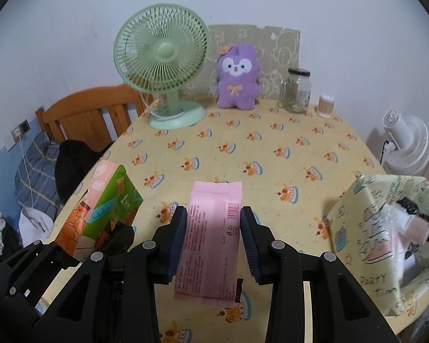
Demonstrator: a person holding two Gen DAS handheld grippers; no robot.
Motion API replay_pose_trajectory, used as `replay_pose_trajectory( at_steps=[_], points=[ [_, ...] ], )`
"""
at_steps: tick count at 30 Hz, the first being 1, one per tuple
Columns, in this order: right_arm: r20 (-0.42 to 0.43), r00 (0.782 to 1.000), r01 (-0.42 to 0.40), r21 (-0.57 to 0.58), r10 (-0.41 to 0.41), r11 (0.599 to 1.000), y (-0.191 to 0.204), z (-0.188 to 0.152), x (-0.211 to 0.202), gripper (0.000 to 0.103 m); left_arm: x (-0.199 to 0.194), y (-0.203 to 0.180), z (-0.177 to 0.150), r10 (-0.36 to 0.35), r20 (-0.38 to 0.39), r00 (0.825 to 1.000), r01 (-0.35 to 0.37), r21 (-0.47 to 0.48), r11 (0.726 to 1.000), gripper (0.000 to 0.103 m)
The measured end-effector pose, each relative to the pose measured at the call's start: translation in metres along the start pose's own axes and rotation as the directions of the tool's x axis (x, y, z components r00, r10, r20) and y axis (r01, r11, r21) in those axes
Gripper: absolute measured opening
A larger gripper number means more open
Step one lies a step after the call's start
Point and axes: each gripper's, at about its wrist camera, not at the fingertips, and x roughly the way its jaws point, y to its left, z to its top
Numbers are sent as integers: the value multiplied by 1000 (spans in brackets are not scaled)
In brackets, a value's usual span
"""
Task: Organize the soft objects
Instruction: 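Carry the tissue box and pink packet over the yellow box with both tools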
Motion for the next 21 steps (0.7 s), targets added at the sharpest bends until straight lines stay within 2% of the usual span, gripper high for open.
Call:
replay_pose_trajectory(
  at_steps=[21],
  points=[
    [141,990,-17,-7,18,1000,-11,23,-65,41,-54,-16,24,16,140,990,-17,12,1000,20]
  ],
)
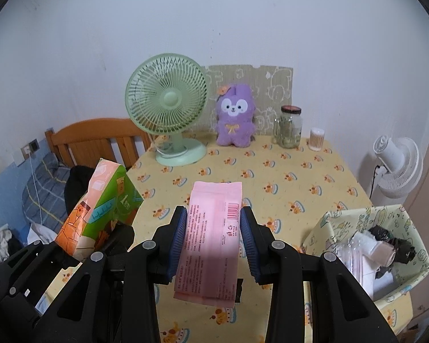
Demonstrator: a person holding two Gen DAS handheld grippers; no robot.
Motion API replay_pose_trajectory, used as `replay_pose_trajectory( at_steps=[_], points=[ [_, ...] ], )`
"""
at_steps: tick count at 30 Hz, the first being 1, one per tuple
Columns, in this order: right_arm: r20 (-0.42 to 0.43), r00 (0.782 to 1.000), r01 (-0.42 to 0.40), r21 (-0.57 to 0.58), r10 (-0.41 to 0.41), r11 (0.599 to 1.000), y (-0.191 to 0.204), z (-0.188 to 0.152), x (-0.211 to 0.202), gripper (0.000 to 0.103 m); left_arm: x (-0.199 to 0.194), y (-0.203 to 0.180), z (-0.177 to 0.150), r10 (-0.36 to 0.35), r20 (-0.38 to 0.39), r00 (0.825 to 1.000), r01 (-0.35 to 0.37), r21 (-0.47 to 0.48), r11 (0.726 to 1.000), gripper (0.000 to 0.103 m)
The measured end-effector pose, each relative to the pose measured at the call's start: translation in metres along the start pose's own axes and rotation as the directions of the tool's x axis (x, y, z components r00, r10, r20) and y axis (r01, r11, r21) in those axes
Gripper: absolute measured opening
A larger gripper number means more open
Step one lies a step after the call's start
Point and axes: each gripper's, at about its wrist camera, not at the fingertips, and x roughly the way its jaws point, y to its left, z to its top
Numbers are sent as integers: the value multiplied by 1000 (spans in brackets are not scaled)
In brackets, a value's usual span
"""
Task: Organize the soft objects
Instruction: 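Carry the tissue box and pink packet over the yellow box with both tools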
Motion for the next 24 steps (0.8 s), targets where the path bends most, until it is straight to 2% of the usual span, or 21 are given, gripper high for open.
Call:
replay_pose_trajectory(
  at_steps=[15,24],
  points=[
    [35,999,8,4,-8,1000,-16,7,-18,41,-8,-17,7,-12,29,1000,11,9,1000,20],
    [43,999,21,14,-22,1000,-37,9,-24,41,-9,-44,11,-28,37,999,27,15,1000,20]
  ],
)
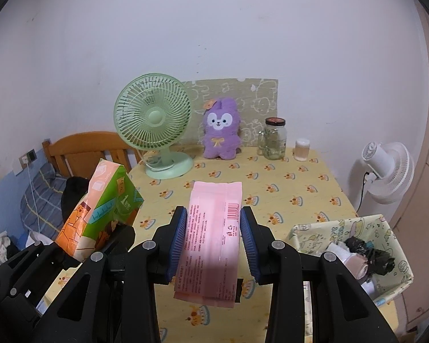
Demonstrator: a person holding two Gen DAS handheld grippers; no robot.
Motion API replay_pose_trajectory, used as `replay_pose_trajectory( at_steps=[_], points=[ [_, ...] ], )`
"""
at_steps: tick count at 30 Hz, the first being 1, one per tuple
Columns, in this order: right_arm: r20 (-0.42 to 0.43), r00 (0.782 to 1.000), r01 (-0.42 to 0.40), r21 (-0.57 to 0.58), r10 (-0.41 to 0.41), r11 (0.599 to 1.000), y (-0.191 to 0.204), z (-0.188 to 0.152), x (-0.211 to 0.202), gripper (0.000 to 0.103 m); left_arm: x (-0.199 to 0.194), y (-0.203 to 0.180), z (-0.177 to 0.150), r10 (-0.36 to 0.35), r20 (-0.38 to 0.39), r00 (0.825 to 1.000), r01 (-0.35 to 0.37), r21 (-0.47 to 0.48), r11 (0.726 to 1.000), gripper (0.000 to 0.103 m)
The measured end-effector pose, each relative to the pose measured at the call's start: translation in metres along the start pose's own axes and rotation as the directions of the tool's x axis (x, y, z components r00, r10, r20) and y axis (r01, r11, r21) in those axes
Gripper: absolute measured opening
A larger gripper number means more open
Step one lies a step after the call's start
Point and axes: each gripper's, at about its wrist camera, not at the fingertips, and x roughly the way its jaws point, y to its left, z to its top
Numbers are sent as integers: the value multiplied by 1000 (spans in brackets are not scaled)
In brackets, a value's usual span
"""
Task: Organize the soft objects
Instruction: 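Carry the tissue box and pink packet over the yellow box with both tools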
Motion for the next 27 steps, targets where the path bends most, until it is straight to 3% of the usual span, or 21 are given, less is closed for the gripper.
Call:
replay_pose_trajectory(
  at_steps=[27],
  points=[
    [7,998,62,15,-62,998,-73,2,-3,41,13,-73,7,-68,-9,998,69,37,997,20]
  ],
)
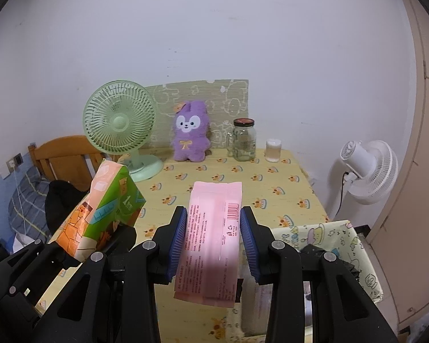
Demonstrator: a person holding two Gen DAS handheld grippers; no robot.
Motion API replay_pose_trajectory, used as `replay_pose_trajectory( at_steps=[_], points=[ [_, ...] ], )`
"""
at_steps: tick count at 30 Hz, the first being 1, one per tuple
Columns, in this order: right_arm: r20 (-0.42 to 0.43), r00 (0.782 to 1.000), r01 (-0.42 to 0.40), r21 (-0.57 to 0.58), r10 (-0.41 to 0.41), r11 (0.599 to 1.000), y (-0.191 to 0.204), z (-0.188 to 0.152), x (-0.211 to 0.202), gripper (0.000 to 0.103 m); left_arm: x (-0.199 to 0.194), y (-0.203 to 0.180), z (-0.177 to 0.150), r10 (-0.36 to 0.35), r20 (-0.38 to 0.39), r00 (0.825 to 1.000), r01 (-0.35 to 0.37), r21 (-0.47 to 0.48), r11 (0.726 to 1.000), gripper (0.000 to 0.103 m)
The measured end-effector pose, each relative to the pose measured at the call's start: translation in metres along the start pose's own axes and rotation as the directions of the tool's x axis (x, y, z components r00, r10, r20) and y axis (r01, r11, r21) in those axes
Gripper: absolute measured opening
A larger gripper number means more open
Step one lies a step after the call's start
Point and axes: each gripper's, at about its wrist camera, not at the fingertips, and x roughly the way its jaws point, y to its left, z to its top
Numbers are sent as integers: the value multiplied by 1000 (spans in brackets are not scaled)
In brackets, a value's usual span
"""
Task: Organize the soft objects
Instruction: 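Carry the tissue box and pink packet over the yellow box with both tools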
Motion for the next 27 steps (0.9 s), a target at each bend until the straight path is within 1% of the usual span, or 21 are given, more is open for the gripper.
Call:
replay_pose_trajectory(
  at_steps=[27],
  points=[
    [7,996,93,45,-94,995,-71,-6,-4,41,20,-69,4,-97,-4,995,97,45,994,20]
  ],
)
